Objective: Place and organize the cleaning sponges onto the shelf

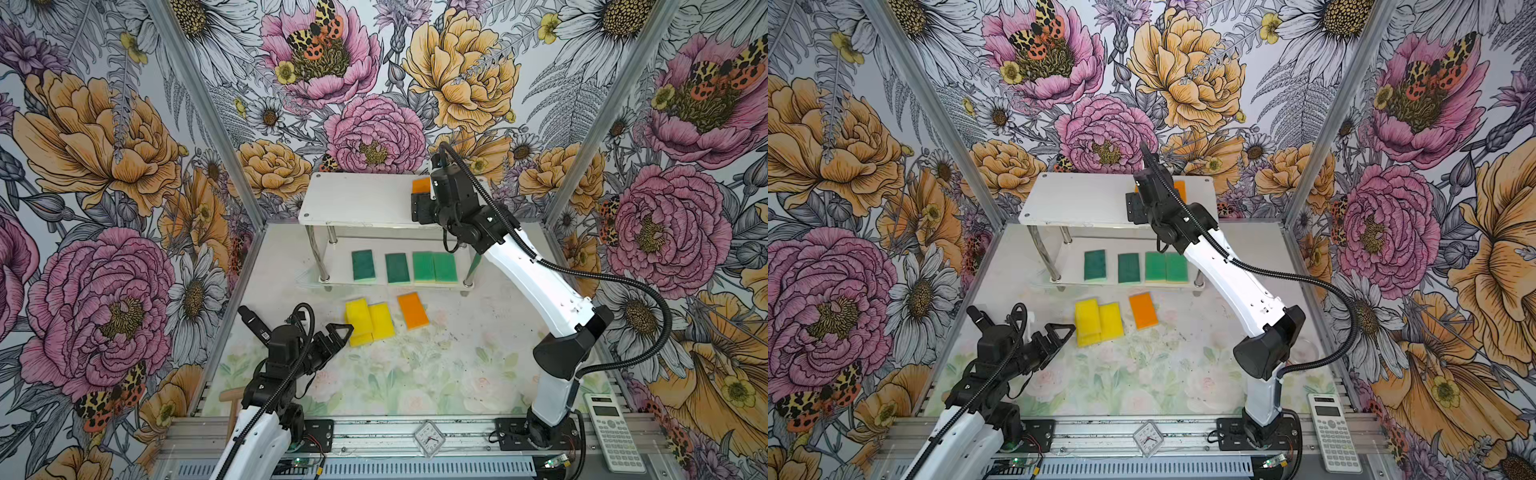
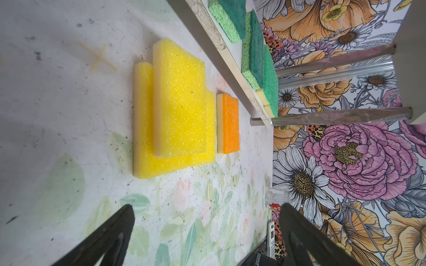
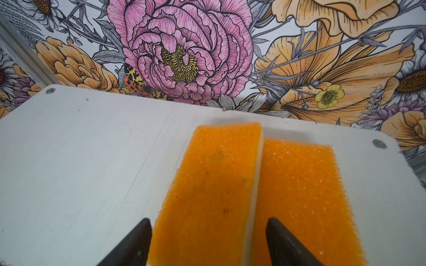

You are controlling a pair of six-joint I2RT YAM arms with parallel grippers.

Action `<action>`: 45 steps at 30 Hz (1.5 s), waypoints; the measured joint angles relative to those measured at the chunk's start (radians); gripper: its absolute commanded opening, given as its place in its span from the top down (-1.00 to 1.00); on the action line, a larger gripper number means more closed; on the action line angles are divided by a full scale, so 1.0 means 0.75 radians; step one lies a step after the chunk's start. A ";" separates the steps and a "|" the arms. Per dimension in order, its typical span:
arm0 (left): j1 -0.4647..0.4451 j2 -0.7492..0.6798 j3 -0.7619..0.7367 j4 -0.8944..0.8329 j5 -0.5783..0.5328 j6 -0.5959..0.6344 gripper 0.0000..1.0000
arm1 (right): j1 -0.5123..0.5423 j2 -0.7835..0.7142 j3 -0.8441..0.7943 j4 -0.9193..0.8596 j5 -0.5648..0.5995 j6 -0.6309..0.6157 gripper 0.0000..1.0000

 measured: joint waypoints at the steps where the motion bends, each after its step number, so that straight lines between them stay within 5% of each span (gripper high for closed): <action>1: 0.000 0.000 0.000 0.000 0.000 0.000 -0.98 | 0.001 0.008 0.006 -0.003 -0.001 -0.010 -0.47; 19: 0.002 -0.002 -0.011 0.000 0.000 0.000 -0.98 | 0.007 0.020 0.020 0.001 0.001 -0.081 0.13; 45: 0.002 -0.003 -0.015 0.001 0.000 0.000 -0.98 | 0.020 0.020 0.030 0.031 -0.016 -0.140 0.57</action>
